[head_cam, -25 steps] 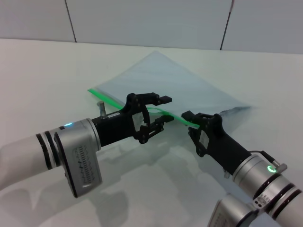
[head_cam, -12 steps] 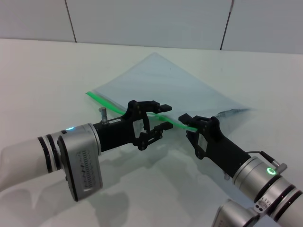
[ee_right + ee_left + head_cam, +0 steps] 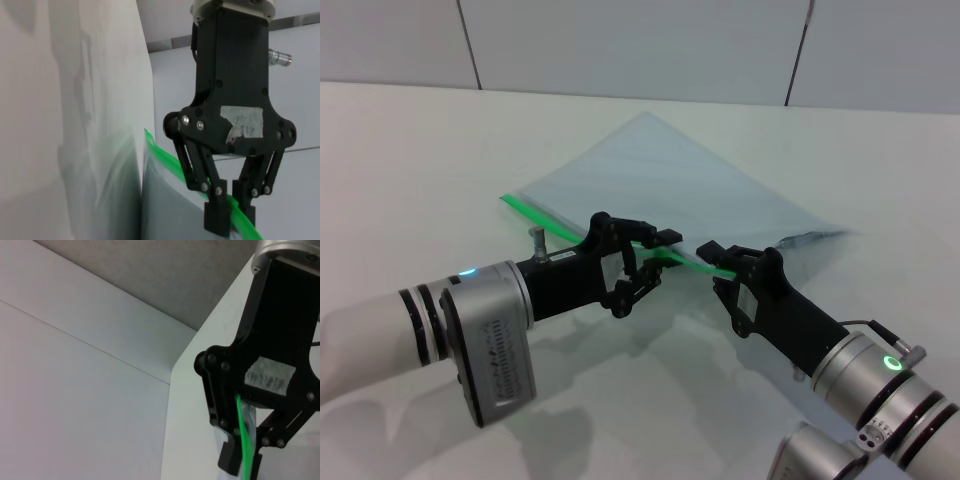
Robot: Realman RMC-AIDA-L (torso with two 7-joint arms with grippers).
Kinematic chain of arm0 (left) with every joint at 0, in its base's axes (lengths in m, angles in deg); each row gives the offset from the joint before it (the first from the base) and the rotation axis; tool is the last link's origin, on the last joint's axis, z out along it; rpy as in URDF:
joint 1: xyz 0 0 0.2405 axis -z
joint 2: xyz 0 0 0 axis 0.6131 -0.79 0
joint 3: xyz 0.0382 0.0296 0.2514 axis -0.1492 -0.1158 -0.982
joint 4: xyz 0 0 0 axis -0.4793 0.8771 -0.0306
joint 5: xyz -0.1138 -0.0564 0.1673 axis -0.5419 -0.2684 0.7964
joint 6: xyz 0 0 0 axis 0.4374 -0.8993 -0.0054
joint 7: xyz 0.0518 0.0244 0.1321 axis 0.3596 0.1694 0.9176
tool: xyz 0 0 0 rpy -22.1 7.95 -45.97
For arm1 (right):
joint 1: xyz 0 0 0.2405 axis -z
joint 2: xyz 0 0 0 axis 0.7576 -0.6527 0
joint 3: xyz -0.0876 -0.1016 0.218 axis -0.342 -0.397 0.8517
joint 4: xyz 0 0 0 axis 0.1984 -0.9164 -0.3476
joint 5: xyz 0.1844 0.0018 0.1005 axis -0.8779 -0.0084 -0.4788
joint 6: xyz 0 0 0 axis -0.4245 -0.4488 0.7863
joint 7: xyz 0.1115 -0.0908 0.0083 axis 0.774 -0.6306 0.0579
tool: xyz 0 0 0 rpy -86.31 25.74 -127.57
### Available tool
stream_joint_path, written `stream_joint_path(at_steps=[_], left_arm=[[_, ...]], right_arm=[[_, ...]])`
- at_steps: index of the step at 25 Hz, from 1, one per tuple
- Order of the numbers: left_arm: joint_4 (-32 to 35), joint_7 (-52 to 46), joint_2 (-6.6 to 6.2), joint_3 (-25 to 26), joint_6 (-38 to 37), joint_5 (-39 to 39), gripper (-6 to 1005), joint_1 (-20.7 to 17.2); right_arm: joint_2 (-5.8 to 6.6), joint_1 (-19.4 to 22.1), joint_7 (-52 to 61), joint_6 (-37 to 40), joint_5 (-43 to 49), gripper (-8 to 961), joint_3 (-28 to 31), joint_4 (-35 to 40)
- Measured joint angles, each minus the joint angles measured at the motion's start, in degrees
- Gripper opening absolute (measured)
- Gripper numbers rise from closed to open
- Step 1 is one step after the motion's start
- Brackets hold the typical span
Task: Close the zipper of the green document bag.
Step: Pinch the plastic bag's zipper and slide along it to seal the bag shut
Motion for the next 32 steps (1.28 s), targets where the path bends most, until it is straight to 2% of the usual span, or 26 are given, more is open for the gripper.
stream_joint_path(at_steps=[4,15,23,32], left_arm=[[0.0,0.01,0.06,0.0,-0.08,-0.01,168,-0.01],[0.0,0.03,0.09,0.0,0.15,-0.01,149,-0.01],[0.0,-0.11,0.09,0.0,0.38,-0.01,79,-0.01],[0.01,-0.39,0.09,0.04,1.2,-0.21,81,-0.01]], right_arm=[[0.0,0.0,0.0,-0.09,0.0,67,0.0,0.0],[0.0,0.0,0.0,-0.5,0.0,70,-0.01,-0.37],[0.0,-0.06,0.02,-0.57,0.02,72,-0.01,-0.54],[0.0,-0.18,0.45,-0.49,-0.09,74,-0.01,-0.84]])
